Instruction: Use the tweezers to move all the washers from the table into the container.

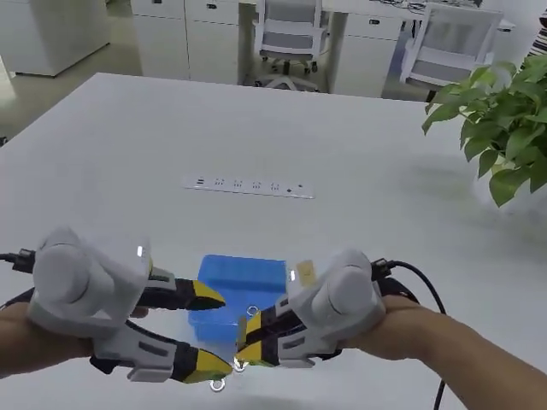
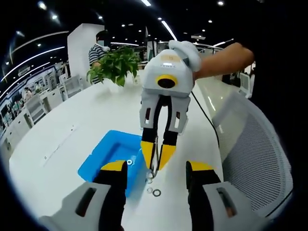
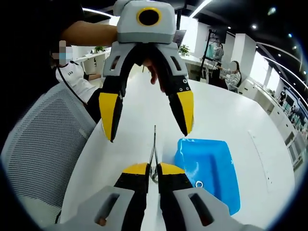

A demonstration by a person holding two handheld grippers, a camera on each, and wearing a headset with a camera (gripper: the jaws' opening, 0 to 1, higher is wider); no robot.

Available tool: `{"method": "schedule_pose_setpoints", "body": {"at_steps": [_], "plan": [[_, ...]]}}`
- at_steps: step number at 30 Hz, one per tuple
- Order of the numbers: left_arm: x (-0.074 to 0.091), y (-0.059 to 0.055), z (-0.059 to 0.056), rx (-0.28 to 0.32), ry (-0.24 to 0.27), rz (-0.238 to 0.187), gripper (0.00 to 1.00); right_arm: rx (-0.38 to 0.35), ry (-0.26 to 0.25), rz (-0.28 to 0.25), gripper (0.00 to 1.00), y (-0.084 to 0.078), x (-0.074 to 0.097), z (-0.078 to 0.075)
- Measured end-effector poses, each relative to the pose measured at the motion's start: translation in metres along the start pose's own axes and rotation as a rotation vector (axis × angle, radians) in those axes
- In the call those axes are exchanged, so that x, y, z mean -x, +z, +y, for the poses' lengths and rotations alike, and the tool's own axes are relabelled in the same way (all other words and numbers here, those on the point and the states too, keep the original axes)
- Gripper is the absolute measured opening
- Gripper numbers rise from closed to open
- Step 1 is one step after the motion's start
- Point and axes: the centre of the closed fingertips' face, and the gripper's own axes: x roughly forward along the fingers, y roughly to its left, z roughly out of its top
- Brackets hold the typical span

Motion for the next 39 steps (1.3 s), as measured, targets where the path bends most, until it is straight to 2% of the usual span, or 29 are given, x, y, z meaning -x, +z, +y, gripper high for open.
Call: {"method": "schedule_pose_setpoints", "body": {"at_steps": [5, 12, 20, 27, 31, 39], "plan": [[0.004, -0.002, -0.002, 0.062, 0.05, -0.035, 0.68, -0.003, -0.012, -0.008, 0.08, 0.004, 0.007, -0.009], [0.012, -0.009, -0.002, 0.111, 0.095, -0.07, 0.85, -0.006, -0.043, -0.033, 0.08, 0.013, 0.018, -0.026], [0.018, -0.009, 0.0, 0.149, 0.134, -0.105, 0.97, -0.01, -0.072, -0.04, 0.08, 0.009, 0.021, -0.046], [0.021, -0.012, 0.001, 0.169, 0.151, -0.113, 0.99, -0.02, -0.076, -0.026, 0.08, -0.003, 0.018, -0.058], [0.02, -0.009, -0.002, 0.18, 0.153, -0.117, 0.99, -0.026, -0.07, -0.018, 0.08, -0.01, 0.013, -0.061], [0.02, -0.011, 0.001, 0.185, 0.155, -0.112, 0.99, -0.044, -0.054, -0.005, 0.08, -0.023, 0.001, -0.066]]}}
